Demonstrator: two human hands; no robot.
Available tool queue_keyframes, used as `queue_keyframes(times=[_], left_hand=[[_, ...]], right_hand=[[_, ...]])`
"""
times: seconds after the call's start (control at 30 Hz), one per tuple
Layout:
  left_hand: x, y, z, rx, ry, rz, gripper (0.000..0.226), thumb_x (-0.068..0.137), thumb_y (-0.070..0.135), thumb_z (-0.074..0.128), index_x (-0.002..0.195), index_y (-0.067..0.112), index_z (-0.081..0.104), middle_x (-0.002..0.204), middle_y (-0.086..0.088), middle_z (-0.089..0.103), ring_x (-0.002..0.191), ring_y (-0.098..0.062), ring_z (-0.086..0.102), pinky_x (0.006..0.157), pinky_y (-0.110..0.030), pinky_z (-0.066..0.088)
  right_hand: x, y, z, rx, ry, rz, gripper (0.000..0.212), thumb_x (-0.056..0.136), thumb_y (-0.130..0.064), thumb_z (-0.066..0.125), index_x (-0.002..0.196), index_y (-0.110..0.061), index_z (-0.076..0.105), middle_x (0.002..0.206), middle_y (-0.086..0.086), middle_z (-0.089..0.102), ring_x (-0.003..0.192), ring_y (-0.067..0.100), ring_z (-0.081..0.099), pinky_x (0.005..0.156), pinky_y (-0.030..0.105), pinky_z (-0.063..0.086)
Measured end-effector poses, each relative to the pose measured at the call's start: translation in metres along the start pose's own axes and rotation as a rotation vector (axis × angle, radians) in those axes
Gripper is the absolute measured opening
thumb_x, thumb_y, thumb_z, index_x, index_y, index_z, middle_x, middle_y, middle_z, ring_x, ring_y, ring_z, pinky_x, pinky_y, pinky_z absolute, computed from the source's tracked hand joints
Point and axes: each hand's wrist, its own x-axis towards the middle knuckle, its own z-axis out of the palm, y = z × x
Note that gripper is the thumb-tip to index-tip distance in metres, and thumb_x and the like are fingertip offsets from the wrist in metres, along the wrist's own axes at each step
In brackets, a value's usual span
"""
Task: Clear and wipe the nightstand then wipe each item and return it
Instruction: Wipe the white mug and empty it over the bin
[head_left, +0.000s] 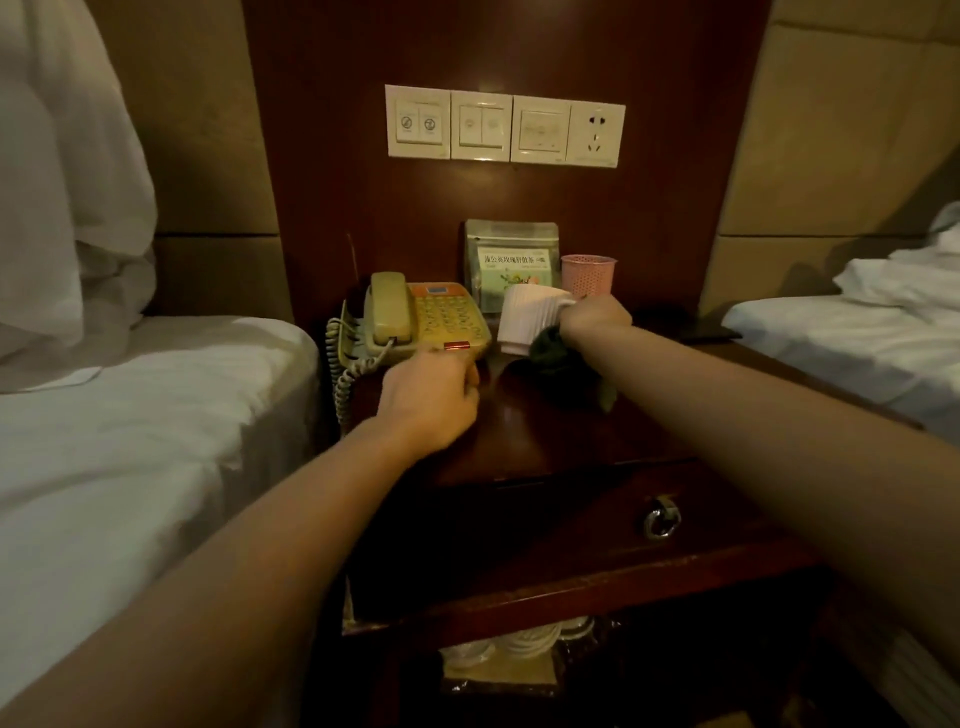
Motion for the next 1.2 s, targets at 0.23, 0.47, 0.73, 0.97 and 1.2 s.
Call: queue_keyframes(times=[0.23,0.47,0.73,0.97,1.2], left_hand=[[0.003,-0.003,0.013,0.049,0.104,-0.023,0.021,0.089,0.025,0.050,0.102,0.021,0.066,0.106,-0.001,0.064,0.101,-0.023,0.057,0.069,-0.030,0.041],[0.009,-0.006,0.017,0.021,0.088,-0.034,0.021,0.089,0.027,0.050,0.102,0.021,0.066,0.107,-0.002,0.064,0.100,-0.025,0.058,0.069,-0.029,0.039],[0.009,-0.005,0.014,-0.013,0.028,-0.055,0.018,0.088,0.029,0.052,0.099,0.023,0.065,0.110,-0.003,0.062,0.101,-0.026,0.058,0.069,-0.029,0.037],[-0.001,0.005,0.007,0.077,0.060,-0.070,0.021,0.090,0.031,0.049,0.097,0.021,0.067,0.101,-0.006,0.067,0.094,-0.030,0.062,0.071,-0.033,0.045],[-0.053,0.075,-0.001,-0.247,0.181,-0.058,0.016,0.091,0.029,0.052,0.096,0.029,0.066,0.087,0.009,0.065,0.085,-0.013,0.060,0.068,-0.026,0.037]], right_hand=[[0.033,0.000,0.040,-0.088,0.057,-0.039,0.029,0.093,-0.032,0.055,0.108,-0.008,0.061,0.106,0.010,0.063,0.094,0.025,0.062,0.082,0.035,0.055],[0.044,-0.010,0.051,-0.293,0.012,-0.169,0.031,0.092,-0.033,0.057,0.110,-0.008,0.060,0.110,0.011,0.061,0.094,0.025,0.060,0.066,0.031,0.043],[0.020,0.012,0.056,-0.482,-0.053,-0.323,0.028,0.089,-0.034,0.062,0.105,-0.011,0.063,0.110,0.009,0.063,0.101,0.026,0.061,0.072,0.031,0.044],[-0.050,0.051,-0.001,-0.670,-0.088,-0.555,0.031,0.093,-0.038,0.050,0.116,-0.022,0.065,0.115,0.007,0.062,0.103,0.028,0.059,0.077,0.034,0.045],[-0.131,0.113,-0.076,-0.513,-0.166,-0.558,0.022,0.087,-0.034,0.062,0.105,-0.024,0.071,0.103,0.004,0.065,0.095,0.024,0.062,0.078,0.033,0.049]])
